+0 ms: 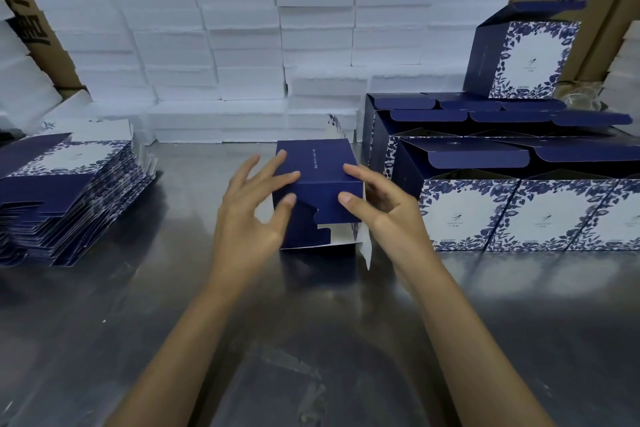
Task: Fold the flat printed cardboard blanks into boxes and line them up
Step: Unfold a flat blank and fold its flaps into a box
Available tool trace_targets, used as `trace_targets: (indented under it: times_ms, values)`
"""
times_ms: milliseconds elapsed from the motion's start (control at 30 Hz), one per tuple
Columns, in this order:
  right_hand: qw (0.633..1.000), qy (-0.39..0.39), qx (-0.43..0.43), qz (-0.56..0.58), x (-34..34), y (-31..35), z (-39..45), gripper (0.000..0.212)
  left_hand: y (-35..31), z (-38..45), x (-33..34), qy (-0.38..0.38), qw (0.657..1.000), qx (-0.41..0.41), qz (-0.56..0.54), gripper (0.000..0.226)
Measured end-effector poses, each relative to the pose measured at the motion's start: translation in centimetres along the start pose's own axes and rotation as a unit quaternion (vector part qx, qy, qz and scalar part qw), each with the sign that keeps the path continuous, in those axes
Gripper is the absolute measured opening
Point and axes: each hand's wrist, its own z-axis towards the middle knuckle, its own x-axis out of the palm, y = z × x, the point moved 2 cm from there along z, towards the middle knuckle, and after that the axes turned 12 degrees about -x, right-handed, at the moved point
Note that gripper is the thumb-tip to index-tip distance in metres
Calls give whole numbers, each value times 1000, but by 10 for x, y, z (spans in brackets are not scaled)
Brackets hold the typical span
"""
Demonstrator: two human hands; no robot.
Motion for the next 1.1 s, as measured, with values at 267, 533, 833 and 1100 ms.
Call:
trace_targets:
  times_ms: [267, 533, 833, 1100]
  values:
    - [1000, 0, 3, 5, -7, -3, 0, 57, 1, -12, 22, 70, 946, 155, 275, 51]
    - [994, 26, 92, 50, -5, -18, 1, 55, 6, -7, 23, -9, 954, 152, 259, 41]
    - [992, 66, 110, -19, 3, -33, -7, 64, 21, -4, 22, 5, 992, -111, -54, 104]
    - [979, -48, 46, -194, 5, -39, -10, 40, 27, -7, 31, 131, 966, -191, -118, 99]
